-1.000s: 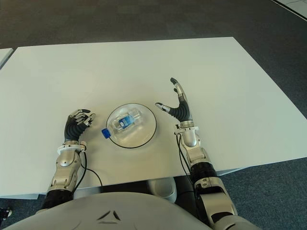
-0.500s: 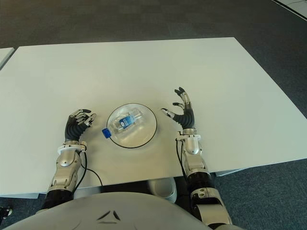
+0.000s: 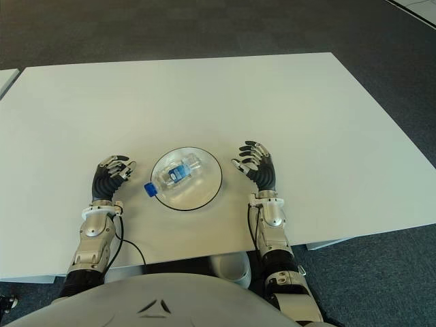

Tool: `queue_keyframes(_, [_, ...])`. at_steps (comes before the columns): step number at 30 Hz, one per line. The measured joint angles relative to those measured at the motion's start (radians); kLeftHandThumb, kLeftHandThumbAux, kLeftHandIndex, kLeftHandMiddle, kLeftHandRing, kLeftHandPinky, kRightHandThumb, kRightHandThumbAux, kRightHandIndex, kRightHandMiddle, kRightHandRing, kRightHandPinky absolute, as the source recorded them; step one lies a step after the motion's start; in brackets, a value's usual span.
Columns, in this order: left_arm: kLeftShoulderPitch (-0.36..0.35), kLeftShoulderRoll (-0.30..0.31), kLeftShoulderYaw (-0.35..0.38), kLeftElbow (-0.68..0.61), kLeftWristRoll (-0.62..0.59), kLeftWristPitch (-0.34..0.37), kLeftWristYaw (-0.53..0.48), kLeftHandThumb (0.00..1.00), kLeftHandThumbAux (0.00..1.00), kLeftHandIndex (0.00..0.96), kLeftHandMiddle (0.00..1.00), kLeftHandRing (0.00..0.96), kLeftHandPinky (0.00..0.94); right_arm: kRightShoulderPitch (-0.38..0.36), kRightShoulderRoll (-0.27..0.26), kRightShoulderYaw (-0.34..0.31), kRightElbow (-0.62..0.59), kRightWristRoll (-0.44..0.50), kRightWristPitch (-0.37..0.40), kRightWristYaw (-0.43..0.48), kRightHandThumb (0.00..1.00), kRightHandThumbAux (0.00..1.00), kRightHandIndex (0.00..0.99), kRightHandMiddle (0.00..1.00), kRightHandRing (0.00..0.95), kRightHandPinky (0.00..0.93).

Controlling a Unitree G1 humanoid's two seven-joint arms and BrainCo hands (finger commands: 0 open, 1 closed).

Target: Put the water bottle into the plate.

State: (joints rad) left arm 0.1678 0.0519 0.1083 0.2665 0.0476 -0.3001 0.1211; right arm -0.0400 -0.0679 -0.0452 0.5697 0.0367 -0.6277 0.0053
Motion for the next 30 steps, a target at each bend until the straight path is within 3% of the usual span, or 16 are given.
queue_keyframes(4, [0.000, 0.000, 0.000, 0.000, -0.001, -0.001, 0.000, 0.703, 0.714, 0.434, 0.675, 0.662, 0.649, 0.010, 0.016, 0.002, -0.013, -0.012, 0.001, -0.010, 0.036, 0.877, 0.469, 0.540, 0.545, 0.572])
queue_keyframes(9, [0.000, 0.000, 0.000, 0.000, 0.000, -0.001, 0.000, 0.702, 0.714, 0.434, 0.676, 0.663, 0.646, 0.019, 0.024, 0.006, -0.020, -0.034, 0.001, -0.024, 0.024, 0.915, 0.537, 0.589, 0.591, 0.624])
queue_keyframes(10, [0.000, 0.000, 0.000, 0.000, 0.000, -0.001, 0.000, 0.702, 0.715, 0.434, 0.676, 0.664, 0.646, 0.020, 0.025, 0.006, -0.020, -0.037, 0.001, -0.026, 0.262, 0.849, 0.499, 0.596, 0.598, 0.625])
queue_keyframes(12, [0.000, 0.000, -0.001, 0.001, 0.002, -0.002, 0.000, 0.702, 0.715, 0.434, 0.677, 0.666, 0.646, 0.021, 0.026, 0.007, -0.020, -0.044, 0.001, -0.030, 0.471, 0.792, 0.466, 0.603, 0.603, 0.625])
queue_keyframes(13, [0.000, 0.000, -0.001, 0.001, 0.002, -0.002, 0.000, 0.702, 0.715, 0.434, 0.677, 0.666, 0.646, 0.021, 0.026, 0.007, -0.020, -0.047, 0.001, -0.033, 0.550, 0.770, 0.454, 0.605, 0.606, 0.624])
queue_keyframes(16, [0.000, 0.000, -0.001, 0.002, 0.002, -0.003, 0.000, 0.702, 0.714, 0.434, 0.678, 0.665, 0.645, 0.022, 0.027, 0.006, -0.021, -0.051, 0.001, -0.038, 0.649, 0.743, 0.440, 0.612, 0.614, 0.632])
queue_keyframes(30, [0.000, 0.000, -0.002, 0.002, 0.002, -0.003, 0.000, 0.703, 0.714, 0.434, 0.676, 0.661, 0.645, 0.027, 0.051, -0.016, -0.038, 0.040, 0.042, 0.053, 0.705, 0.726, 0.435, 0.637, 0.633, 0.651])
